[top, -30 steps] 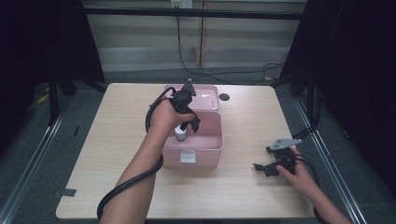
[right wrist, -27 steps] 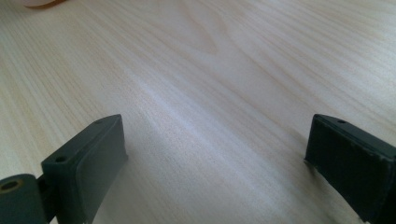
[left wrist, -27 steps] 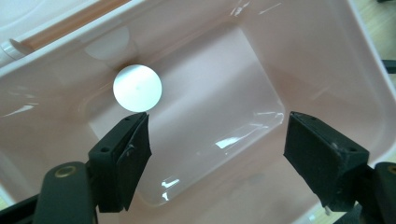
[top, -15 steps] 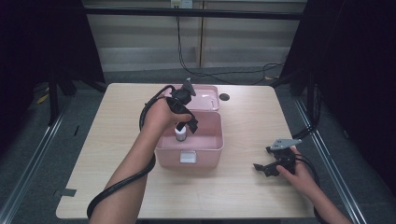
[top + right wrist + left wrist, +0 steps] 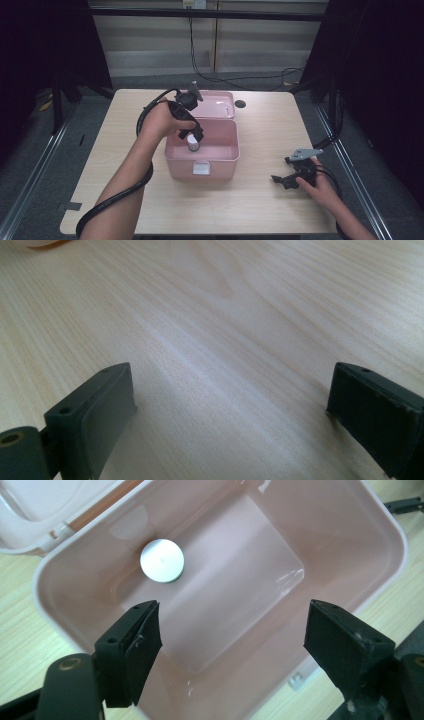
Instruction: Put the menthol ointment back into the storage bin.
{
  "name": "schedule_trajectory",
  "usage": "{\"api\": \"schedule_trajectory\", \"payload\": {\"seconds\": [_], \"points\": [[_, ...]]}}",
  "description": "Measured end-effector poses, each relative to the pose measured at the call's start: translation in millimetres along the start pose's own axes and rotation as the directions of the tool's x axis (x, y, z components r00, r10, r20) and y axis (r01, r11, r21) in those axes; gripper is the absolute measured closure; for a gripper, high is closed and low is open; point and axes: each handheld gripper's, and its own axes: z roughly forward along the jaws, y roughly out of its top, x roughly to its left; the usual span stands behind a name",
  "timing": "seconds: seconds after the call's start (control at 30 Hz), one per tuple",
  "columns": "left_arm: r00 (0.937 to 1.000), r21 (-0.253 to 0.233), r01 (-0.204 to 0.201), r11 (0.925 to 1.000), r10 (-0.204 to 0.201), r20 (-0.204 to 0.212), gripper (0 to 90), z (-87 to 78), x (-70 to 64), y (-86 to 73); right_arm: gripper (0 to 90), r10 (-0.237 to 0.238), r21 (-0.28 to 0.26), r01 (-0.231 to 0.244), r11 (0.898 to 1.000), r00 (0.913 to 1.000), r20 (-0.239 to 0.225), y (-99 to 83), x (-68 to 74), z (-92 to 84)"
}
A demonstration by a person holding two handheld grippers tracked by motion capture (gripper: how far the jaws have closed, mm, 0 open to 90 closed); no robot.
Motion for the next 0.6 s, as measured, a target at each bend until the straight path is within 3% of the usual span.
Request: {"api": "schedule_trajectory", "payload": {"seconds": [0.3,0.6], "points": [[1.0000,-0.014,0.000,0.9999,0.000,-0.004,22.3,-20.5,8.8,-12.8,4.5,0.000,0.000,0.000,1.000,1.0000,0.000,0.0,0.0,0.0],[0.9998,-0.031,-0.018,0.9994,0.017,-0.009,22.3,-30.6,18.5,-29.3,4.5,0.000,-0.001,0.000,1.000,1.0000,-0.002,0.0,-0.1,0.1]]}}
